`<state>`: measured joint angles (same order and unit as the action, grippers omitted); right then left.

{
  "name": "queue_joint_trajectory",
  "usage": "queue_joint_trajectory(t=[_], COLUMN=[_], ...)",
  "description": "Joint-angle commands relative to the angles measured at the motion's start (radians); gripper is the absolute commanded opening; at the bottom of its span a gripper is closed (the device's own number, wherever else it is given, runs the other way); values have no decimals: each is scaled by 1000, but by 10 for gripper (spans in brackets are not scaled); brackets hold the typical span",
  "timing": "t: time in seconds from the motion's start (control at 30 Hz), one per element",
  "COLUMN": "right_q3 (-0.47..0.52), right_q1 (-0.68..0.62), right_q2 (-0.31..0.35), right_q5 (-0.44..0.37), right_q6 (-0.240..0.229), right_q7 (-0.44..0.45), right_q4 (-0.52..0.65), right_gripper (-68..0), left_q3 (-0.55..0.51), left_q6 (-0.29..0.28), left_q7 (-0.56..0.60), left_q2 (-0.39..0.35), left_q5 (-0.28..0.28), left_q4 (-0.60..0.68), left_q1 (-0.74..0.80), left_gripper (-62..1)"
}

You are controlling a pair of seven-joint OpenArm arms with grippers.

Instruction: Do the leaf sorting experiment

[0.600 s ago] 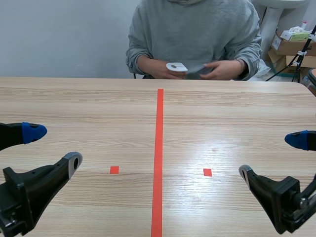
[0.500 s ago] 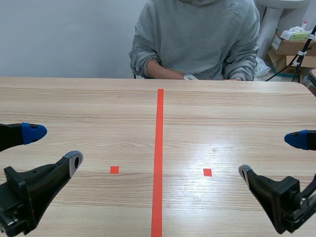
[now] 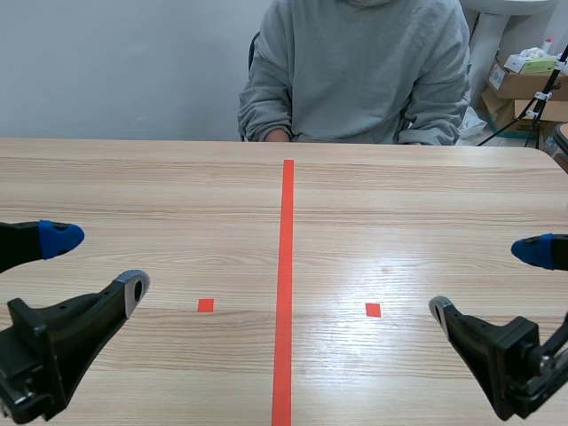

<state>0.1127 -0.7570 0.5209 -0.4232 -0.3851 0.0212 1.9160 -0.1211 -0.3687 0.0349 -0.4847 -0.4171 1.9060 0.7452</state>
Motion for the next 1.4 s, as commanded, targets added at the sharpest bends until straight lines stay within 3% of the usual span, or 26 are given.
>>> queue_joint_trajectory(t=[0.0, 1.37], right_q3=[6, 6], right_q1=[10, 9], right_q2=[-1, 0], right_q5=[-7, -7], right_q6=[0, 0], right_q7=[19, -19], right_q4=[14, 14], right_gripper=[-19, -19], left_q3=[1, 1], left_q6=[-1, -1], left_q7=[16, 12], left_q2=[8, 8], left_q5=[-9, -6], left_q4=[19, 19], left_q1=[2, 2], left_gripper=[-80, -80])
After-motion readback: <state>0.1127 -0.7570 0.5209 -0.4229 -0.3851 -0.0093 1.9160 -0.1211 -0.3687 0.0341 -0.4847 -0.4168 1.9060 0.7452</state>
